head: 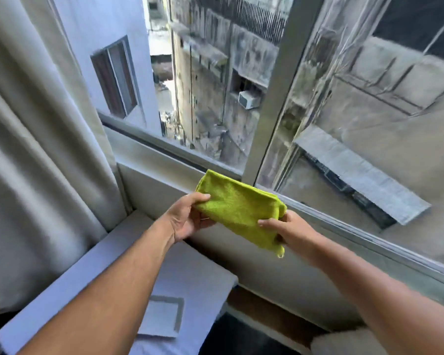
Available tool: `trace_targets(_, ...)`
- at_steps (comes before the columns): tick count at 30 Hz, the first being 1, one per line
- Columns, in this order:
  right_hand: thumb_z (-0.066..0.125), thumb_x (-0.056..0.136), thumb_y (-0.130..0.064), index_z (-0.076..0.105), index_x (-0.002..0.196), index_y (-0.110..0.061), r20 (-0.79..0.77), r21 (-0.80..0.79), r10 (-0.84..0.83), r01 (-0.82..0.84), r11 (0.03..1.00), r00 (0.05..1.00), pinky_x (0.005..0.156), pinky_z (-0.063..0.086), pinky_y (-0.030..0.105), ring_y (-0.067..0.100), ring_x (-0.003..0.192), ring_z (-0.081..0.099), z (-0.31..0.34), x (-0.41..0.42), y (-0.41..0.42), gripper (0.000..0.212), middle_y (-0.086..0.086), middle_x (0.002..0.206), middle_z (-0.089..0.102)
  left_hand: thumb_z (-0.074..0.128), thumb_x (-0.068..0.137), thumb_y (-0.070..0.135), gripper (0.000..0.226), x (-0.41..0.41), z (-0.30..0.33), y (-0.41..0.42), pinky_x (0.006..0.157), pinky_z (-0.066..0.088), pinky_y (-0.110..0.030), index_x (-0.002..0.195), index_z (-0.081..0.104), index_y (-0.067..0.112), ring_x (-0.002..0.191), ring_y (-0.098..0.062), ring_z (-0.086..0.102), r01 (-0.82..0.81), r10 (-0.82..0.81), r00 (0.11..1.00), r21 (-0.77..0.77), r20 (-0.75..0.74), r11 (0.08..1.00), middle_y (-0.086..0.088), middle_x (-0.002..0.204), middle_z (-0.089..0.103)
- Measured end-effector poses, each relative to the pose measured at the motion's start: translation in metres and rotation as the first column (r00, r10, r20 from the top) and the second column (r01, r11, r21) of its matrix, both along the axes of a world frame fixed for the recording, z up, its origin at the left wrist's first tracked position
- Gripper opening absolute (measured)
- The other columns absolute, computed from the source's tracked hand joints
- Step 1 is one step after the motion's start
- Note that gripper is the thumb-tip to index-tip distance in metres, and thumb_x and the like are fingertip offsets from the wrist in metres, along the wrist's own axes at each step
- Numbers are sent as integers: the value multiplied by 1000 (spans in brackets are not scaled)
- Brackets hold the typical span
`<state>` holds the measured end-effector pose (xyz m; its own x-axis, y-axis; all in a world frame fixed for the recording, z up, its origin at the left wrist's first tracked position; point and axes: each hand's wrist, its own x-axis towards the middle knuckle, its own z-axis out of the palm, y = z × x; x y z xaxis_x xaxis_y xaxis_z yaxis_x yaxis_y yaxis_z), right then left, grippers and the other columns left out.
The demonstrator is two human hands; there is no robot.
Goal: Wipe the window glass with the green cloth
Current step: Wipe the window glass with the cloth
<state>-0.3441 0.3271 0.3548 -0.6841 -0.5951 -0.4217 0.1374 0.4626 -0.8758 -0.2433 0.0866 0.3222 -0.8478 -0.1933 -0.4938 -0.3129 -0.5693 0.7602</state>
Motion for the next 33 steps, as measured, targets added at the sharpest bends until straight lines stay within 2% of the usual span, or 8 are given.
trace_targets(6,88,72,-17,66,118,-11,-289,-361,-444,333,871,848,82,62,49,33,94,72,162,-19,123,51,18,105,75,64,93,27,14,-86,207,109,77,63,-38,99,71,16,73,-15,75,146,-244,940,-365,-239,920,0,84,79)
trace_targets(12,86,67,-30,65,91,-28,-674,-645,-714,320,694,191,56,48,11,-2,65,61,330,-76,207,32,-14,77,68,65,94,17,22,-155,406,195,48,57,-28,115,67,12,63,-14,71,-134,-374,780,-718,-502,683,-8,95,73)
trace_targets(15,82,71,-31,64,100,-15,-813,-574,-564,370,731,-145,63,45,27,23,79,64,378,-100,224,38,6,91,67,71,90,18,21,-169,464,223,51,60,-35,106,64,6,70,-24,71,-430,-419,696,-806,-584,407,-11,96,70)
trace_targets(17,79,77,-30,61,121,-5,-882,-431,-232,499,752,-411,84,51,40,42,105,64,388,-116,222,53,23,121,63,76,84,19,27,-180,477,231,62,56,-34,102,65,3,79,-30,69,-579,-429,663,-784,-613,226,-12,92,70)
trace_targets(20,63,87,-17,39,148,-16,-620,-145,316,501,853,-718,110,43,54,41,135,51,389,-132,215,65,19,152,47,79,82,24,31,-189,476,226,62,48,-26,103,65,6,82,-27,66,-632,-459,669,-772,-585,64,-6,91,67)
trace_targets(24,71,84,-16,49,145,-25,-380,210,595,560,801,-708,115,42,45,27,140,48,396,-144,214,66,4,151,52,80,82,30,35,-191,486,205,63,52,-26,108,64,12,73,-16,63,-752,-528,604,-647,-597,-128,0,92,72)
trace_targets(28,68,79,-24,50,145,-19,-553,197,574,575,794,-604,112,44,52,38,134,52,391,-143,195,69,13,144,57,63,92,36,44,-204,518,201,90,56,-47,129,61,13,116,-33,63,-840,-611,526,-250,-592,-481,-14,131,65)
trace_targets(33,63,79,-42,45,149,-20,-682,38,501,658,752,-533,110,44,47,35,129,55,380,-149,158,76,13,146,54,35,101,51,62,-248,532,199,124,14,-62,159,24,30,155,-39,14,-689,-537,695,-229,-479,-687,-14,169,13)
